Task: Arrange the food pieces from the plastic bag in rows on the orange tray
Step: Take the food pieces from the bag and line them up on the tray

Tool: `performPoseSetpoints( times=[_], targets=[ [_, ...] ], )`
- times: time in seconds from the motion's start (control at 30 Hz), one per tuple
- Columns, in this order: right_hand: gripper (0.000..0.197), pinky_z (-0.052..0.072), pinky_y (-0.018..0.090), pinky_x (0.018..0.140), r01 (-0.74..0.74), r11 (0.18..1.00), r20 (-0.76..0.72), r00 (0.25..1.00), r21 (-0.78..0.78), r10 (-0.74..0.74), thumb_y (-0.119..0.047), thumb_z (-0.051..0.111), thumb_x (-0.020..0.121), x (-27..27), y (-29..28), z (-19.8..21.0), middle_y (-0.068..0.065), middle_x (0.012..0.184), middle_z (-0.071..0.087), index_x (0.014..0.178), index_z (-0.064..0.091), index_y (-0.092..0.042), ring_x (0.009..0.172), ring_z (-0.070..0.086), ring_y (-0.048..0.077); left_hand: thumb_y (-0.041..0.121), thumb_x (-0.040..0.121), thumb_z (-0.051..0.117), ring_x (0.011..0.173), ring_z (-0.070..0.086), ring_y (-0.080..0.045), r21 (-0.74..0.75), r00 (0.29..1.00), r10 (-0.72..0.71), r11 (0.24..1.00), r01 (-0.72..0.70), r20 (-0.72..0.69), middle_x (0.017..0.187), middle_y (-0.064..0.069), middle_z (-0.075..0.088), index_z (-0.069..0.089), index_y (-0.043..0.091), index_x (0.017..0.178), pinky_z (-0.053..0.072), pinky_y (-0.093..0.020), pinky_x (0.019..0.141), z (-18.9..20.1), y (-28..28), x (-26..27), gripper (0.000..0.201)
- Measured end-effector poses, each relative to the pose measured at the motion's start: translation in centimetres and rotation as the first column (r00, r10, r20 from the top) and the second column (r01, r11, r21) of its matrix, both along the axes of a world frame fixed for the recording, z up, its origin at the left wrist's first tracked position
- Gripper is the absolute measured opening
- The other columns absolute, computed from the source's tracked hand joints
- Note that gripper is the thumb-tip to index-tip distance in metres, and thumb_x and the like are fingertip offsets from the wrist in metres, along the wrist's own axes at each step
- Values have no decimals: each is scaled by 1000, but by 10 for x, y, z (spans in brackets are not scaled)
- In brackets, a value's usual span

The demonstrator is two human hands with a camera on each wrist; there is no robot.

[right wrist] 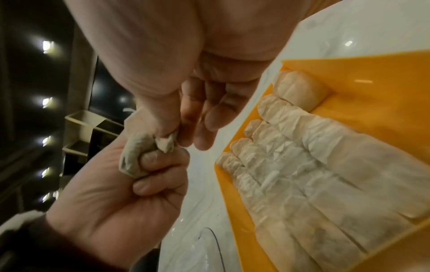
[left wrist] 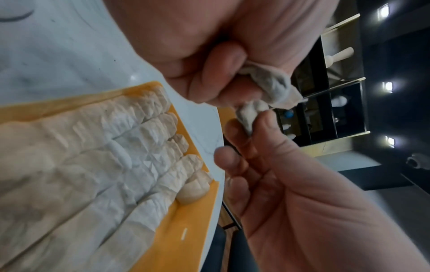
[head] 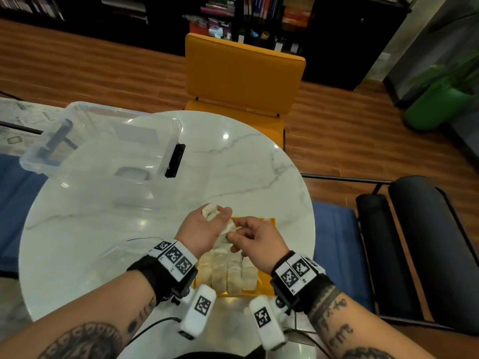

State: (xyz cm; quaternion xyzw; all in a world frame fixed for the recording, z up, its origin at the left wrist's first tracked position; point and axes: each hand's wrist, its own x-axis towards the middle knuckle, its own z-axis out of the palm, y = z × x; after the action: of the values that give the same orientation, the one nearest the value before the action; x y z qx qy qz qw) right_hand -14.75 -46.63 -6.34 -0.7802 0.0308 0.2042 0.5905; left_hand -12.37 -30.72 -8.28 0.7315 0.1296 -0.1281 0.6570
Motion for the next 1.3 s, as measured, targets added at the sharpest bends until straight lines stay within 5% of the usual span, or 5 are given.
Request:
performPoseSetpoints(
  times=[0.33,0.5,0.73,1.1,1.3],
  targets=[
    [10,48,27,54,253,965,-40,967,73,-250,-16,71,90,-12,-22,7,2,72,69,90,62,-11,70,73,20,41,89,68,52,61,-9,-151,992,99,982,-110,-74,78,0,75,71,17,94,46,-21,49,5,-5,-8,25],
    [13,48,24,53,252,966,8,968,51,-252,-16,72,88,-17,-25,4,7,78,68,89,61,-12,72,73,20,45,64,88,96,71,-35,-222,993,-57,975,33,-102,93,-11,77,77,17,91,57,-49,89,5,-10,-15,40],
    [31,52,19,78,171,985,120,979,-28,-166,-24,77,85,-20,-34,-2,-7,104,66,112,61,-26,82,63,1,34,81,78,66,65,-4,145,957,-286,950,276,47,70,9,71,71,26,73,49,-22,64,2,-11,-17,14],
    [14,49,17,66,8,947,195,979,-321,58,-30,71,87,-22,-46,-14,-9,74,65,77,61,-33,70,59,4,34,84,74,77,65,-3,384,871,-491,811,442,33,78,9,72,76,25,80,52,-28,76,-4,-8,-25,10],
    [10,43,16,58,47,885,121,993,-463,11,-25,67,86,3,-74,-12,-6,71,66,81,60,-29,65,60,9,43,89,64,90,65,-11,546,957,-289,798,255,-25,88,12,71,72,33,85,49,-28,80,-13,18,-15,14]
  ],
)
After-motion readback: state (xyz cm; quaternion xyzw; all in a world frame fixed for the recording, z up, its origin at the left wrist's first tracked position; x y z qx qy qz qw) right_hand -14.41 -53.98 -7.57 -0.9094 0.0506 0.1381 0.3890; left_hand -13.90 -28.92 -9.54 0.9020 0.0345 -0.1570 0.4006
